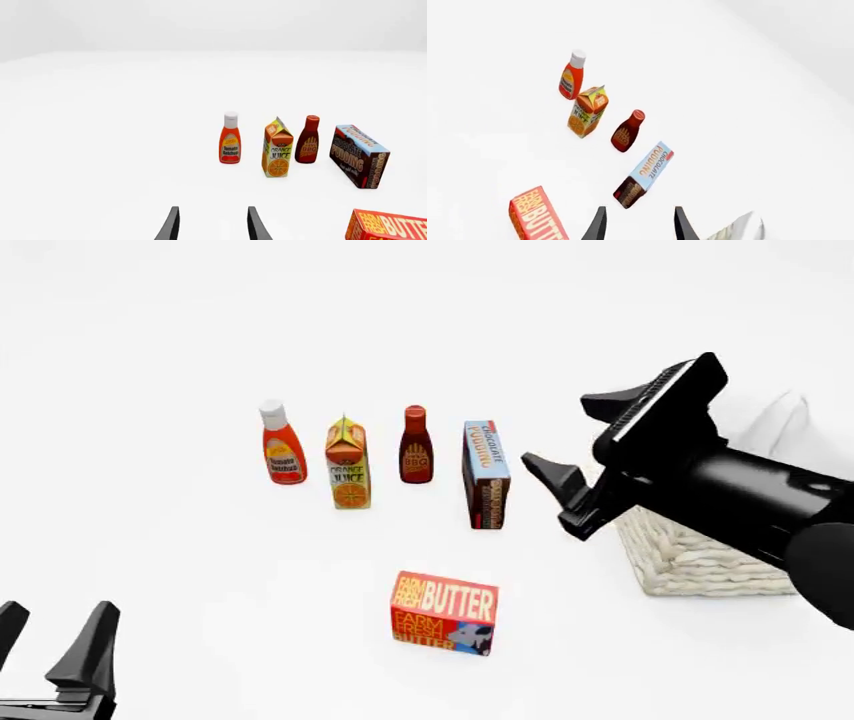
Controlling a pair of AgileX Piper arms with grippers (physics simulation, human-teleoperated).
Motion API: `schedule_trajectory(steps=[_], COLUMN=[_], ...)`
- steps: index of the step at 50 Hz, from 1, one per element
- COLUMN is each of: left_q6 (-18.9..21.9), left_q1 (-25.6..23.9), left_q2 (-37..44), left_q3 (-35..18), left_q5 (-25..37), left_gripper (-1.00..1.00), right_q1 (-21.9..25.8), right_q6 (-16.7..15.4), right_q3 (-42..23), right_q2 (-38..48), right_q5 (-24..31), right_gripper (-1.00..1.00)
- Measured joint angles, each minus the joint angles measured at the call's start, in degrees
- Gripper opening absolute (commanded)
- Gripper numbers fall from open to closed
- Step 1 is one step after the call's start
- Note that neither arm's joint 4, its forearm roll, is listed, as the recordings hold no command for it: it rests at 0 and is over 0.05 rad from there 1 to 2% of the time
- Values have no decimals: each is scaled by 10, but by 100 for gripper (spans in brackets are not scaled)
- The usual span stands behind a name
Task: Pick the butter and place it in the basket.
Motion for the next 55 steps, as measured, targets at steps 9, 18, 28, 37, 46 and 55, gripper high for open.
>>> schedule_trajectory(steps=[9,18,28,37,46,55], left_q6=[0,0,0,0,0,0], left_q1=[0,0,0,0,0,0], left_q2=[0,0,0,0,0,0], left_q3=[0,0,0,0,0,0], left_q5=[0,0,0,0,0,0], left_gripper=[100,100,100,100,100,100], right_q1=[26,42,56,70,88,107], right_q6=[-2,-5,-17,-29,-40,-51], right_q3=[-36,-74,-108,-132,-161,-194], right_q2=[52,100,142,165,182,191], right_q5=[27,58,89,120,165,216], right_gripper=[100,100,100,100,100,100])
